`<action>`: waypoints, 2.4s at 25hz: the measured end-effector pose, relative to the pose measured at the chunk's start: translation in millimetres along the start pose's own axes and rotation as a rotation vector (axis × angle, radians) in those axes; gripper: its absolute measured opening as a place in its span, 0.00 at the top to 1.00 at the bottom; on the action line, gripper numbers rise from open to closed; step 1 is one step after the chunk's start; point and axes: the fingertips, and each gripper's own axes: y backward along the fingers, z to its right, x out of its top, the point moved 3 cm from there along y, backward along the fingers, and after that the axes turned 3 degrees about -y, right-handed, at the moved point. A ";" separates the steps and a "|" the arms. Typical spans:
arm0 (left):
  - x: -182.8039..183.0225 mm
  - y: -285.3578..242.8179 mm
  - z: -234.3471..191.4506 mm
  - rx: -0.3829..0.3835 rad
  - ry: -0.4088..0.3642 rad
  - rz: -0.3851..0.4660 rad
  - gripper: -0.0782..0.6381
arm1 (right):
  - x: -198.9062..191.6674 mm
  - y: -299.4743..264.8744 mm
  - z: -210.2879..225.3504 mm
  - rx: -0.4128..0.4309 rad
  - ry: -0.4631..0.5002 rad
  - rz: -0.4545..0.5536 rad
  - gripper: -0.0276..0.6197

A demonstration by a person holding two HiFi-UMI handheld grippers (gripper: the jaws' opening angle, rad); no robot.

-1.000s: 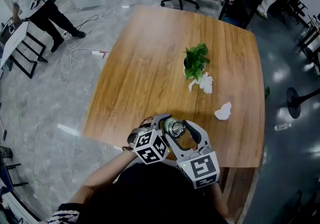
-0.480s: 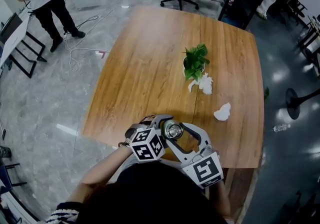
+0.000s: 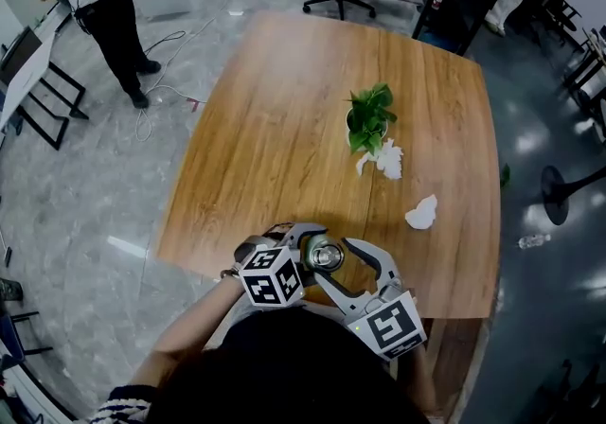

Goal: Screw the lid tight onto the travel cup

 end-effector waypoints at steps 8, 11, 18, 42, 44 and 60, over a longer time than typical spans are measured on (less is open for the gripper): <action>1.8 -2.6 -17.3 0.183 0.166 0.008 0.36 | 7.3 -10.4 9.3 -0.240 -0.129 0.089 0.56; 1.7 -3.2 -17.2 0.175 0.196 0.024 0.36 | 6.7 -11.8 6.2 -0.194 -0.134 0.091 0.56; -2.7 2.0 -1.0 -0.028 -0.001 -0.001 0.36 | -8.6 -10.2 -2.3 -0.005 0.049 -0.035 0.56; -0.3 3.4 -17.2 0.231 0.229 0.004 0.36 | 5.9 -16.0 7.2 -0.260 -0.176 0.059 0.56; -1.5 5.5 -12.9 0.207 0.232 0.021 0.36 | 6.7 -16.3 -0.2 -0.185 -0.167 0.051 0.56; -5.9 32.9 -11.9 0.234 0.220 0.009 0.36 | 27.5 -23.7 -13.8 -0.160 -0.167 0.094 0.56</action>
